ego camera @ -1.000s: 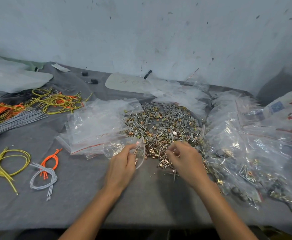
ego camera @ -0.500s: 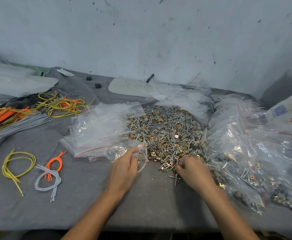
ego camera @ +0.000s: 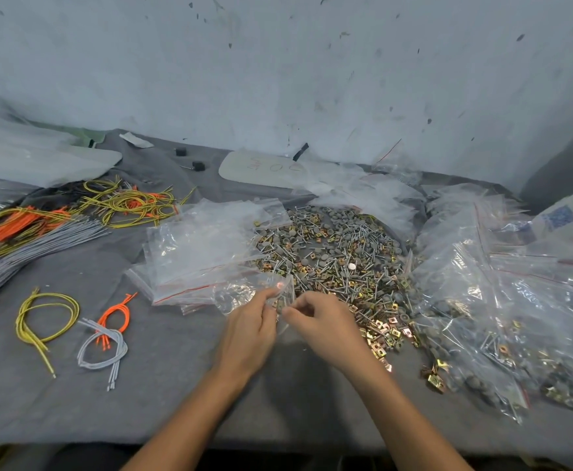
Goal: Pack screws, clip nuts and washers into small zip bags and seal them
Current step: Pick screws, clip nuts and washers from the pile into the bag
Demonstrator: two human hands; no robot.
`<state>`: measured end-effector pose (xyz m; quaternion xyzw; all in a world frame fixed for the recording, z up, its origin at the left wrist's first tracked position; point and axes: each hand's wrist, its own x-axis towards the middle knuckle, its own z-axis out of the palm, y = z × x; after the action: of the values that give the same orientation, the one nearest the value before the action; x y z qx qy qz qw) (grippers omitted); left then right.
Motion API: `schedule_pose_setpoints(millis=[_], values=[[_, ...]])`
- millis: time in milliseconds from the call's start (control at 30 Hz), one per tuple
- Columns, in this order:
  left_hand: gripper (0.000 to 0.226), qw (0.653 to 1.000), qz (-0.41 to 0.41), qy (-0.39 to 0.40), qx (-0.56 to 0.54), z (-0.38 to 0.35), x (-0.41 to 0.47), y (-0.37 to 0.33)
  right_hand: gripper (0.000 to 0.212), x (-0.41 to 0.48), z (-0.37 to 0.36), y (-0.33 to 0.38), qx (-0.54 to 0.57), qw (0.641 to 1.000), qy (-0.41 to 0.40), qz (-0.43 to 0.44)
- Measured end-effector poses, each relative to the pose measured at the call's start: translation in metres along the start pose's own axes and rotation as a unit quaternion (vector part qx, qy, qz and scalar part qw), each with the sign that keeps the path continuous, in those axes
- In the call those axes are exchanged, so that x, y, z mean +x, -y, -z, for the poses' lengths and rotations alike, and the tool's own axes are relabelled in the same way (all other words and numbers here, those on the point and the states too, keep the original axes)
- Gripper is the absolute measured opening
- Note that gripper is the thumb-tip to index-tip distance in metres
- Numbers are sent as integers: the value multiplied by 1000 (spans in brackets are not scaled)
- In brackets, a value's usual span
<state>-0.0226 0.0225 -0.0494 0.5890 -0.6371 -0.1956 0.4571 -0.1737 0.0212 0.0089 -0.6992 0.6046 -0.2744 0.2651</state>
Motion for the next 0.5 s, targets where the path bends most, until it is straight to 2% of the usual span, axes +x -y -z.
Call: schedule_pose_setpoints(millis=[100, 200, 300, 367, 500], values=[[40, 1000, 9, 2, -5, 0, 0, 0, 22, 9, -13, 9, -88, 996, -5, -4], [41, 1000, 11, 0, -14, 1, 0, 0, 26, 11, -22, 12, -186, 981, -48, 14], [42, 1000, 10, 3, -13, 1, 0, 1, 28, 8, -26, 10, -232, 970, -56, 41], [42, 1000, 15, 2, -13, 0, 0, 2, 26, 5, -24, 7, -236, 969, -40, 66], [38, 1000, 14, -6, -14, 0, 0, 2, 15, -8, 0, -5, -129, 988, -56, 59]])
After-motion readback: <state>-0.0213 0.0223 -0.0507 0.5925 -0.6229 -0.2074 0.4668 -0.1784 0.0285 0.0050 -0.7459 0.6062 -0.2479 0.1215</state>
